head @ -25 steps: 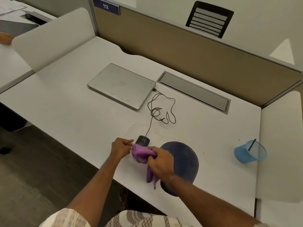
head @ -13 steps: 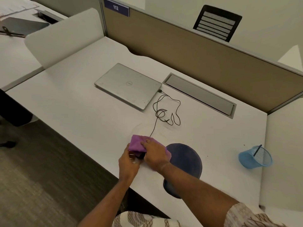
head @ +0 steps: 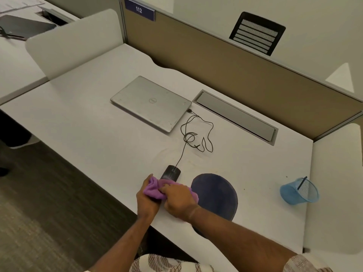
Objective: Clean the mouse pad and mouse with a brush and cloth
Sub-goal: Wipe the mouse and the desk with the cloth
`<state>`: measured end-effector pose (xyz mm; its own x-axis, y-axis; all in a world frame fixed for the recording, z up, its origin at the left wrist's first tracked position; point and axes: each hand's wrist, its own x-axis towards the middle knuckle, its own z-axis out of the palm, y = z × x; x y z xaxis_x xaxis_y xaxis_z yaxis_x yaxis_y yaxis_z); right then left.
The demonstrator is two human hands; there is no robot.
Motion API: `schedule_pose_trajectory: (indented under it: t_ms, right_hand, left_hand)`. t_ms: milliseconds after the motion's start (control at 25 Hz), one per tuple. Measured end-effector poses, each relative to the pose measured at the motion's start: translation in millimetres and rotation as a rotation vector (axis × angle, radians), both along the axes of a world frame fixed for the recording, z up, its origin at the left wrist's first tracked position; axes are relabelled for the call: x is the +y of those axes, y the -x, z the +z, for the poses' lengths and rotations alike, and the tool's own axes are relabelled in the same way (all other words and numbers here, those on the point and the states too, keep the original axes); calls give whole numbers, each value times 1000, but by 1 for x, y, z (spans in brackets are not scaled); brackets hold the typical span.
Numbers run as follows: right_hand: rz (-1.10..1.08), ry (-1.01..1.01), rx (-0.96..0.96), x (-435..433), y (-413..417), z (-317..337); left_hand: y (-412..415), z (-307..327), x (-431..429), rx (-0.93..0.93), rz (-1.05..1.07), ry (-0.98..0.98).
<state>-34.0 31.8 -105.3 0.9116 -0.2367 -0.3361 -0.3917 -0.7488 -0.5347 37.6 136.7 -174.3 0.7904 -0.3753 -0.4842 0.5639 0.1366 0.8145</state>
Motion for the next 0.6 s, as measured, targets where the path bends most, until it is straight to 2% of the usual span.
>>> schedule_pose_trajectory:
  t_ms: [40,120,240,280,360,480,600]
  right_hand:
    - [49,10,29,-3,-4,8]
    - [87,67,43,-18,-18,25]
    - [-133,76,-88,-46,-39,41]
    - [-186,77,-117,-53,-46,43]
    - [-188,119,-75,-60,-62,47]
    - [-24,197,124,-59,-77,36]
    - [78,173,187,-43,-79,22]
  left_hand:
    - [1,-1,2,43,11,37]
    - [2,-3,4,-14,-29,-38]
    - [0,-6,7,-337,-196,-406]
    - [0,-7,7,-415,-237,-467]
    - [-1,-4,6,-423,-238,-483]
    - [-3,-6,5,-405,-227,-490]
    - [-5,-6,5,-393,-209,-512]
